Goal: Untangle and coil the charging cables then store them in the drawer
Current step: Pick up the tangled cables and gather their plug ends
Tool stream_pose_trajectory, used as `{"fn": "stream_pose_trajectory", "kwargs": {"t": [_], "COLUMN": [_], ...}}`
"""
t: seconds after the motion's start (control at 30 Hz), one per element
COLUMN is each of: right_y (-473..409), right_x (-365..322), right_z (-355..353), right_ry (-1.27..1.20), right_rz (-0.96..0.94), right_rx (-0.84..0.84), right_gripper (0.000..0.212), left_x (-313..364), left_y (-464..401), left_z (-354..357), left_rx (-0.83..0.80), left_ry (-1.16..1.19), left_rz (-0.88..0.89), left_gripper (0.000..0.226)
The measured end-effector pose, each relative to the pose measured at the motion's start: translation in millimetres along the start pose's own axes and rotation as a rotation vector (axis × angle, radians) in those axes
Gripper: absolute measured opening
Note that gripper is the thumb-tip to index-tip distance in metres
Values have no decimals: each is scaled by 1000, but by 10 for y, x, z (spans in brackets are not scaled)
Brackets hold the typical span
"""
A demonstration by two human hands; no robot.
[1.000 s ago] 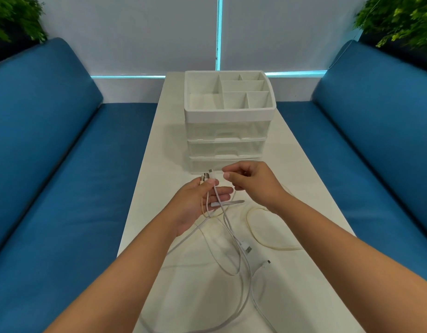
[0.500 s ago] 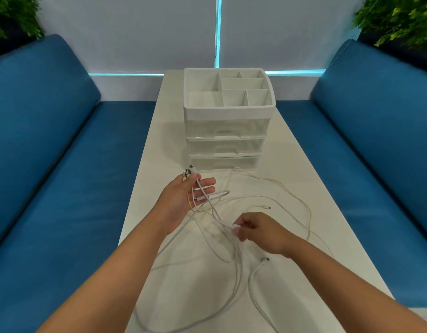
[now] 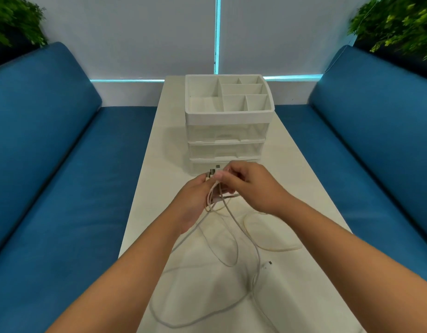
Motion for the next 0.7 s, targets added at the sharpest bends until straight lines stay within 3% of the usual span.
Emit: {"fn": "stream_pose_trajectory", "kwargs": {"t": [0.1, 0.23, 0.47, 0.7], "right_y": [-142, -207, -322, -413], "right_x": [-52, 1, 72, 154], "right_z": [-68, -47, -141, -110], "right_ry": [40, 178, 231, 72], "right_rz": [23, 81, 81, 101], "right_rx": [-28, -143, 43, 60], "right_gripper": [48, 49, 51, 55], "left_x": [66, 153, 144, 121], "left_y": [-4, 5, 4, 31], "left_z": [46, 37, 100, 85], "left_rx": [-23, -38, -67, -118], "left_ry": [56, 7, 219, 266], "left_rz": [3, 31, -8, 1], "left_gripper": [30, 27, 28, 27]}}
Point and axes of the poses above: each hand's wrist, its own y-axis away from the middle knuckle, its own z-axis out of the palm, x = y × z, the point moved 8 cm from there along -y, towards the middle knuckle
